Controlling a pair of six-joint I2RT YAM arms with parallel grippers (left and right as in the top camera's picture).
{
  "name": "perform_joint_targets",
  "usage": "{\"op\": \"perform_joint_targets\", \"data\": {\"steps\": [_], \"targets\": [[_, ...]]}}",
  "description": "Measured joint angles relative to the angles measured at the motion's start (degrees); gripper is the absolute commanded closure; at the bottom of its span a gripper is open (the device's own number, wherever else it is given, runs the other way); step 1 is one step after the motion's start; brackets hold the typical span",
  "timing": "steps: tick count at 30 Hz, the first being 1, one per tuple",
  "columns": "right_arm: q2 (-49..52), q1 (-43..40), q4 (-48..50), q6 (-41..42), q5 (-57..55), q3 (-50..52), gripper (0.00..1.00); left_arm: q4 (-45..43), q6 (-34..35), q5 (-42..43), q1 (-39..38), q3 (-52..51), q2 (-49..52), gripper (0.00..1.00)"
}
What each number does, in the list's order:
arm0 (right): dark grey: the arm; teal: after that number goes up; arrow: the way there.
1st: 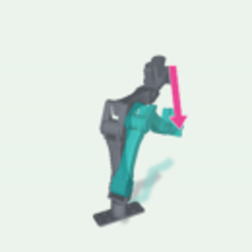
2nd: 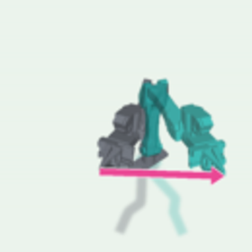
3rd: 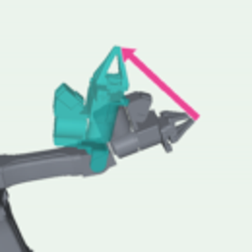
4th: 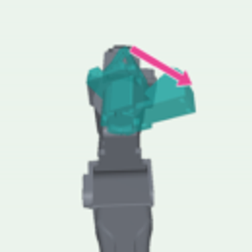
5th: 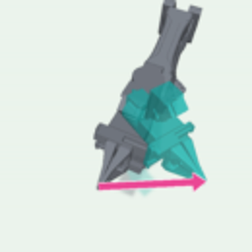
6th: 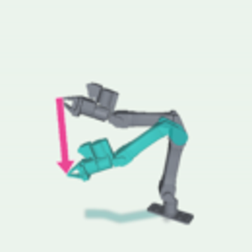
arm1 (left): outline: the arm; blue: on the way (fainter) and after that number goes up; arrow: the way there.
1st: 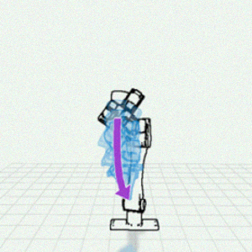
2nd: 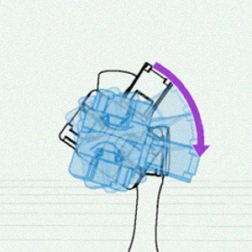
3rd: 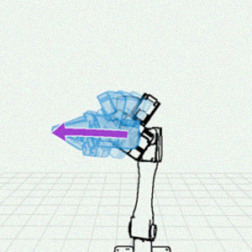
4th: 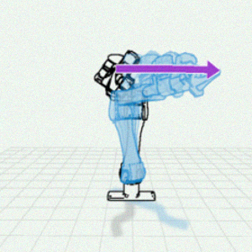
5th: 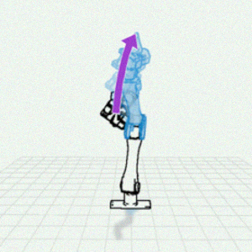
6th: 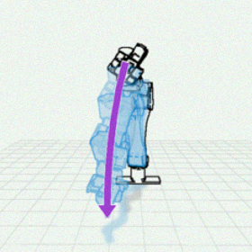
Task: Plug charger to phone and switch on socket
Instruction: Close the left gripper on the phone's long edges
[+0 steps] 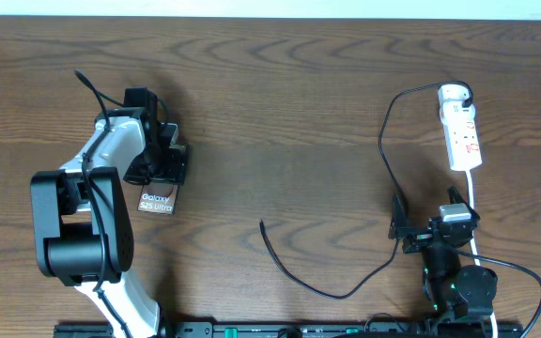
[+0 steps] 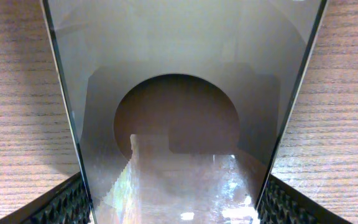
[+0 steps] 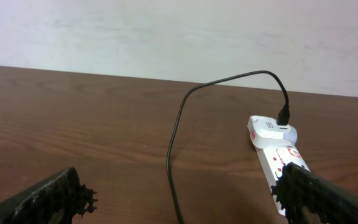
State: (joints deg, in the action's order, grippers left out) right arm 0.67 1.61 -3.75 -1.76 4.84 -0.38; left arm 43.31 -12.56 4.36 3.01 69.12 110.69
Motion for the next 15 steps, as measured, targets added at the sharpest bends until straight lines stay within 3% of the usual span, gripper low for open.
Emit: {"op": "perform_joint_targets", "data": {"steps": [15], "targets": [[0.0,0.0,0.0,0.0,0.0,0.0,0.01,0.0,-0.2,0.2,0.0,0.0,0.0,0.3]]}}
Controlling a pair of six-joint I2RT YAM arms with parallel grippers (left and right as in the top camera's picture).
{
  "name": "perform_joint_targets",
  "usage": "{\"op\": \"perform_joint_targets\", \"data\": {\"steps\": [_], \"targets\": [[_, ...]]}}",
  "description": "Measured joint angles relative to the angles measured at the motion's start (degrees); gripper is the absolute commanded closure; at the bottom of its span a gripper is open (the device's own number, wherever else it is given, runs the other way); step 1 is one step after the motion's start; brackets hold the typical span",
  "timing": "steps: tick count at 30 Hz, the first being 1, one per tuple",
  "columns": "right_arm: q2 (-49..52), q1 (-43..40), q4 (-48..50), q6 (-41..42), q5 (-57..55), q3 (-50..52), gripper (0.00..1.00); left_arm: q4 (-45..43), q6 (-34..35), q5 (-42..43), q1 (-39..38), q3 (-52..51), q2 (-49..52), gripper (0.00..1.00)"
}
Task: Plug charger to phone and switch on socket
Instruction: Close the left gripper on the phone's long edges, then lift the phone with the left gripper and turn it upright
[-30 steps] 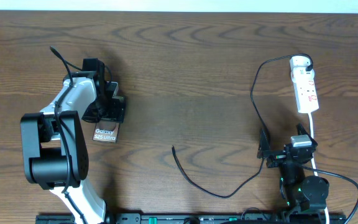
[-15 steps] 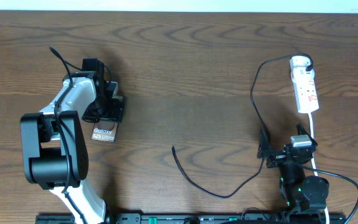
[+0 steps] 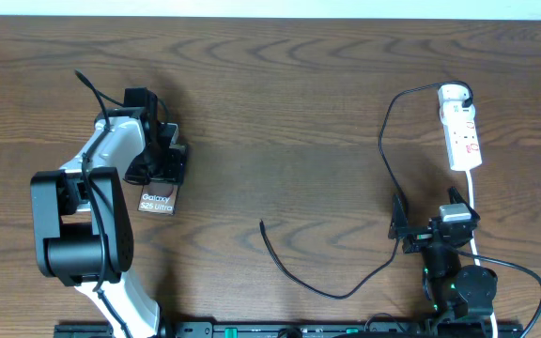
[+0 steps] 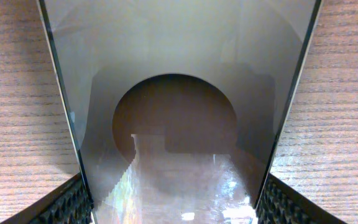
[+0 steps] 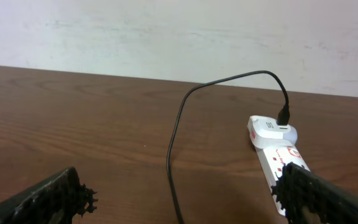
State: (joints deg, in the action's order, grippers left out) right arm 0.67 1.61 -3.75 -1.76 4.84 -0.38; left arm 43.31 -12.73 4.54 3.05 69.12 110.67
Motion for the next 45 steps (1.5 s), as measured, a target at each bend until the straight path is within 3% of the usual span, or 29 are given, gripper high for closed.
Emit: {"op": "perform_joint_targets", "data": {"steps": [8,15,20,23,24,45], "targets": [[0.0,0.0,0.0,0.0,0.0,0.0,0.01,0.0,0.0,0.0,0.1,0.0,0.0,0.33],[0.0,0.0,0.0,0.0,0.0,0.0,0.01,0.0,0.0,0.0,0.1,0.0,0.0,0.43],[0.0,0.0,0.0,0.0,0.0,0.0,0.01,0.0,0.0,0.0,0.1,0.0,0.0,0.63],[0.0,0.0,0.0,0.0,0.0,0.0,0.01,0.0,0.0,0.0,0.1,0.0,0.0,0.8],[0.0,0.0,0.0,0.0,0.0,0.0,0.01,0.0,0.0,0.0,0.1,0.0,0.0,0.92],[0.0,0.0,0.0,0.0,0.0,0.0,0.01,1.3,1.9,2.8,0.2,0.5,-3.5,0.93]]}}
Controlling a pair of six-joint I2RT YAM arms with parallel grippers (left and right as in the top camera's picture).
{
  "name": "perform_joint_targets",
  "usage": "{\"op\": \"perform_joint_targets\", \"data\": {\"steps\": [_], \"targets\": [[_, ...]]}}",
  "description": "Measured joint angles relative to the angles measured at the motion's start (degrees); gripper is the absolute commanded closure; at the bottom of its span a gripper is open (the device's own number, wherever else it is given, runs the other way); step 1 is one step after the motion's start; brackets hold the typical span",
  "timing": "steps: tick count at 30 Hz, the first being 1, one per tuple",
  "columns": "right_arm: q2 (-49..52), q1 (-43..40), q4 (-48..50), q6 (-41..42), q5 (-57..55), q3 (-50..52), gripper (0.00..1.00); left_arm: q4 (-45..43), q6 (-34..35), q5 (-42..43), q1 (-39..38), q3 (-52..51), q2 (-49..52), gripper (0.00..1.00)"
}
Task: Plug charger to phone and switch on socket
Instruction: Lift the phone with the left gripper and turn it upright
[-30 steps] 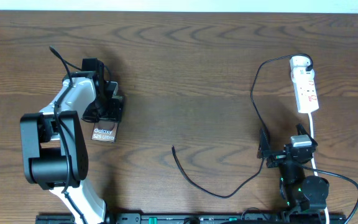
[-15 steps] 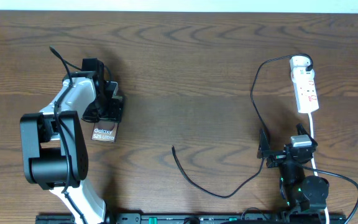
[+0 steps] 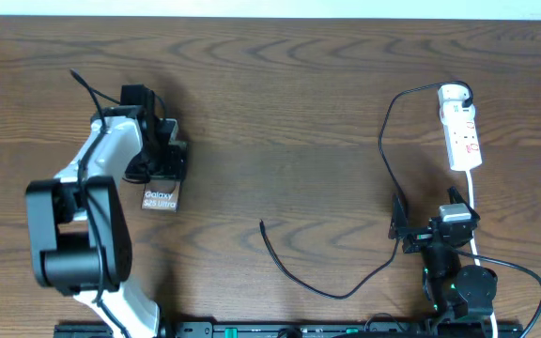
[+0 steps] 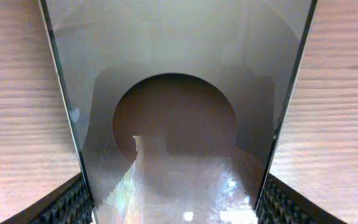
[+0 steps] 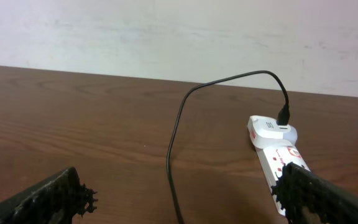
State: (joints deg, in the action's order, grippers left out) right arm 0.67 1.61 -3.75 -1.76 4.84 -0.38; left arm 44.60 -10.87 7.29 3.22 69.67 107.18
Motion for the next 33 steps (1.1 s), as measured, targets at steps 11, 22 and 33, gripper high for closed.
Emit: {"op": "perform_joint_targets", "data": {"steps": [11,22,33], "targets": [[0.0,0.0,0.0,0.0,0.0,0.0,0.01,0.2,12.9,8.7,0.0,1.6,-14.9,0.93],[0.0,0.0,0.0,0.0,0.0,0.0,0.01,-0.4,39.1,38.8,1.6,1.6,-18.2,0.93],[0.0,0.0,0.0,0.0,0.0,0.0,0.01,-1.0,77.2,62.6,5.9,1.6,-18.2,0.93]]}}
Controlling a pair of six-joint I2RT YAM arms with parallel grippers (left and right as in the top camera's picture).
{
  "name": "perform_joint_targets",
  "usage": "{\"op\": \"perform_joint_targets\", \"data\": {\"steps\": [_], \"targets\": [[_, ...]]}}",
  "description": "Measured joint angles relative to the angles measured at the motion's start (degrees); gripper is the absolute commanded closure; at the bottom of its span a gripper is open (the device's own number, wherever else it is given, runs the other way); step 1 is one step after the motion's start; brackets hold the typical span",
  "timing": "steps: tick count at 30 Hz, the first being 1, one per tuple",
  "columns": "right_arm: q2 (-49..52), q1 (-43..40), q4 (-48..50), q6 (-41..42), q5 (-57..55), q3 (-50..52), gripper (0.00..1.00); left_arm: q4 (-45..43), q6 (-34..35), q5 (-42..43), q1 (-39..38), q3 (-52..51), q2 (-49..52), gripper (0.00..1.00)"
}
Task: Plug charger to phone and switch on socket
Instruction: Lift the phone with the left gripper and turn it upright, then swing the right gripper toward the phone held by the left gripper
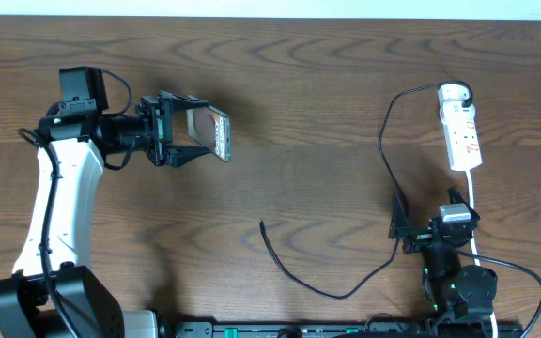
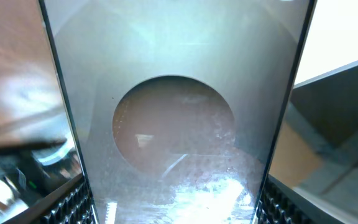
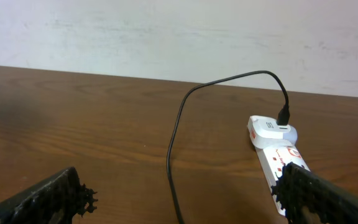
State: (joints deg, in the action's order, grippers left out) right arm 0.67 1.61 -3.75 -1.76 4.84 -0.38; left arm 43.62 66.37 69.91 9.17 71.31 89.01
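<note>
My left gripper (image 1: pixel 193 130) is shut on the phone (image 1: pixel 210 134) and holds it in the air over the left part of the table, tilted on edge. In the left wrist view the phone's glossy face (image 2: pixel 176 93) fills the frame between the ribbed fingers (image 2: pixel 70 205). The black charger cable (image 1: pixel 383 141) runs from the white adapter (image 1: pixel 453 93) on the power strip (image 1: pixel 463 136) down to its free end (image 1: pixel 263 225) on the table. My right gripper (image 1: pixel 404 228) rests open at the near right, with cable (image 3: pixel 173 155) and strip (image 3: pixel 278 152) ahead of it.
A brown wooden table (image 1: pixel 308 84) carries everything. The power strip's white lead (image 1: pixel 473 202) passes close by the right arm. A pale wall (image 3: pixel 166 31) stands behind the table's far edge.
The phone was lying flat on the table with my left gripper on it. Now it is up off the table, turned on edge and further right and back. The right arm has not moved.
At the first two moments my left gripper was shut on the phone lying flat at the left, label showing. Then the phone sat slightly further back. Now it hangs in the gripper above the table. The cable, strip and right gripper stayed put throughout.
</note>
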Motion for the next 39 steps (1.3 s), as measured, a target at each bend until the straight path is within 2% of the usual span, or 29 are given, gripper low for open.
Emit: {"op": "perform_joint_targets", "data": {"steps": [3,8,30,39], "targets": [[0.0,0.0,0.0,0.0,0.0,0.0,0.01,0.0,5.4,1.7,0.0,0.0,0.0,0.93],[0.0,0.0,0.0,0.0,0.0,0.0,0.01,0.0,8.4,2.4,0.0,0.0,0.0,0.93],[0.0,0.0,0.3,0.0,0.0,0.0,0.01,-0.2,8.8,2.0,0.0,0.0,0.0,0.93],[0.4,0.0,9.6,3.2,0.4,-1.6,0.01,-0.3,8.7,0.0,0.0,0.0,0.0,0.93]]}}
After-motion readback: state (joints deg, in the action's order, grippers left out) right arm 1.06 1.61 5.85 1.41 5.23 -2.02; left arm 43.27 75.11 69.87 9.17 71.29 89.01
